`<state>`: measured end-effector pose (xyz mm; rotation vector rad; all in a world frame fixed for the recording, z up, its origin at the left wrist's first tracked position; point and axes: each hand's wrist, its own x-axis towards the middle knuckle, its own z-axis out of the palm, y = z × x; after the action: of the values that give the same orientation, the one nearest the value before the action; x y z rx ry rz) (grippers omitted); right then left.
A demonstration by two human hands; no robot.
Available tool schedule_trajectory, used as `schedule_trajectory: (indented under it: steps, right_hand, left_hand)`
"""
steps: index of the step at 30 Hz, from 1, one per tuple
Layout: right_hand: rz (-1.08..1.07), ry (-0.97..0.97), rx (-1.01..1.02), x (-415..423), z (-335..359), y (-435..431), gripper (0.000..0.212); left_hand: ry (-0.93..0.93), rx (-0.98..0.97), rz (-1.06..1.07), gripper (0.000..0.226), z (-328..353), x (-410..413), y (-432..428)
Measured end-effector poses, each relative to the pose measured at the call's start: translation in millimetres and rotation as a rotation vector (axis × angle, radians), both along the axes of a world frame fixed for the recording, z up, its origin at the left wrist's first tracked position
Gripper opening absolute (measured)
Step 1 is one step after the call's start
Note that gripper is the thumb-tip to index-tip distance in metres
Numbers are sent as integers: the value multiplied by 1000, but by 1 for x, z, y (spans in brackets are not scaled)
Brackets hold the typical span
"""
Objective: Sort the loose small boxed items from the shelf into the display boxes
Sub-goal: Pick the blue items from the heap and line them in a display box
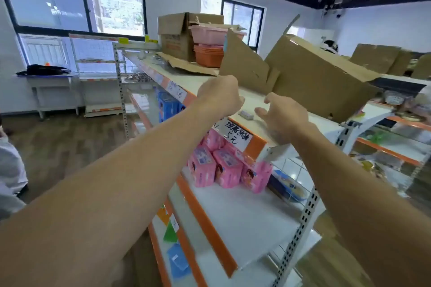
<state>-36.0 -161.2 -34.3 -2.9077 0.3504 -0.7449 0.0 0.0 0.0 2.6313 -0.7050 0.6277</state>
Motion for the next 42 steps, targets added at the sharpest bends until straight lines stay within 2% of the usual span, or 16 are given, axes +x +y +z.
schedule_trajectory:
  steps: [2,6,9,12,20,25,31,42]
  right_hand:
    - [-3,4,3,5,-2,-8,42]
    - [17,16,17,20,-7,-19,35]
    - [-1,15,26,25,-8,-27,44]
    - [21,23,55,26,-7,-30,40]
    - [20,-29,97,9,4,-21,33]
    - [58,-95,69,-10,32,24,33]
    - [167,-220,-26,-29,38,131,36]
    - [211,-114,83,0,-62,335,25]
  left_hand:
    - [43,29,11,43,-1,2,-14]
    - [123,126,72,40,-8,7,-36]
    - [114,188,95,43,-14,14,-45]
    - [143,225,111,46,-10,14,-53]
    - [44,130,110,34,2,9,-33]
    - [-27,-7,156,39,13,2,25]
    - [-82,-140,156,40,0,-11,134]
    - [5,-138,363,30,-81,-19,337]
